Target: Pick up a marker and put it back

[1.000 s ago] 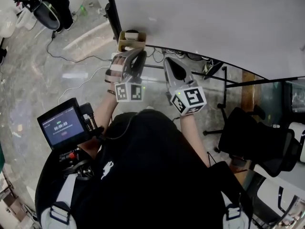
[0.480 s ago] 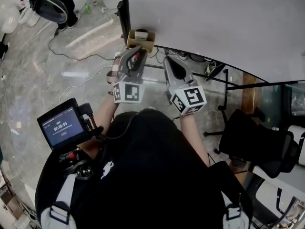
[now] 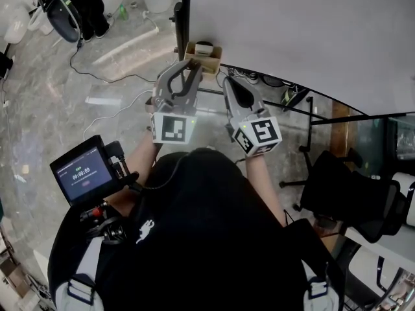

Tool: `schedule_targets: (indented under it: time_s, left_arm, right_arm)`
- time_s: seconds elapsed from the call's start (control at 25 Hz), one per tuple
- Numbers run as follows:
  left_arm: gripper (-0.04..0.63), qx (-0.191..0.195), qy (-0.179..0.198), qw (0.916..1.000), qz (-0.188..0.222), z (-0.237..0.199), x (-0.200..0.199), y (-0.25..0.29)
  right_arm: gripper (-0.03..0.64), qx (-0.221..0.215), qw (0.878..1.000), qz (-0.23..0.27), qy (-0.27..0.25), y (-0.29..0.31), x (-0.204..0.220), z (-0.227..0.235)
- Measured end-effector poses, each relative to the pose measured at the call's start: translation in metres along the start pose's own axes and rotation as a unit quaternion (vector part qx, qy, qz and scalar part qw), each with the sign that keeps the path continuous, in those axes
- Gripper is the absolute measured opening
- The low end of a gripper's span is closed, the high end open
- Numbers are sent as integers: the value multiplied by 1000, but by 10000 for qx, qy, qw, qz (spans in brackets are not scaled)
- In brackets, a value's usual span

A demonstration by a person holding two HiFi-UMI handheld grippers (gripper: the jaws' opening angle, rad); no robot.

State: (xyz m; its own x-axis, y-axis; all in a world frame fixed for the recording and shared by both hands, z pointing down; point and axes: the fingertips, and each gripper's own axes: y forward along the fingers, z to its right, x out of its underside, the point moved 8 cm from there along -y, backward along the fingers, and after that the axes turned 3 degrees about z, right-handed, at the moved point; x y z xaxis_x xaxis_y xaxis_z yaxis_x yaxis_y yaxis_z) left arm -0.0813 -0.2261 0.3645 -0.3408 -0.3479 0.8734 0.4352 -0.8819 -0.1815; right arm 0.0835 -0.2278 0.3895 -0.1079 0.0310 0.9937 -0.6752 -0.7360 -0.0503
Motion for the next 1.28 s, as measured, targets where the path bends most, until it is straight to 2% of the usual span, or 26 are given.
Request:
schedule_targets:
  time_s: [0.2,0.56,0.84,1.28]
  left_arm:
    - [77,-94,-223,9997,-21,-6,-9,-1]
    - [75,-256,-403,9988,46,-14,-8,-13]
    - [77,-435,-736,9963,92,-24,-8,-21]
    - [77,-372,-972,9946,23,-23,1,-26]
  right_arm:
    - [9,-12,10000,38,23,-1,-6,6]
    - [9,-106,9997,177,-133,0,-8,2]
    - [9,-82,9995,227,-180,-2,-13,1]
    - [9,-102,9994,311,-135,-1,-13,-3]
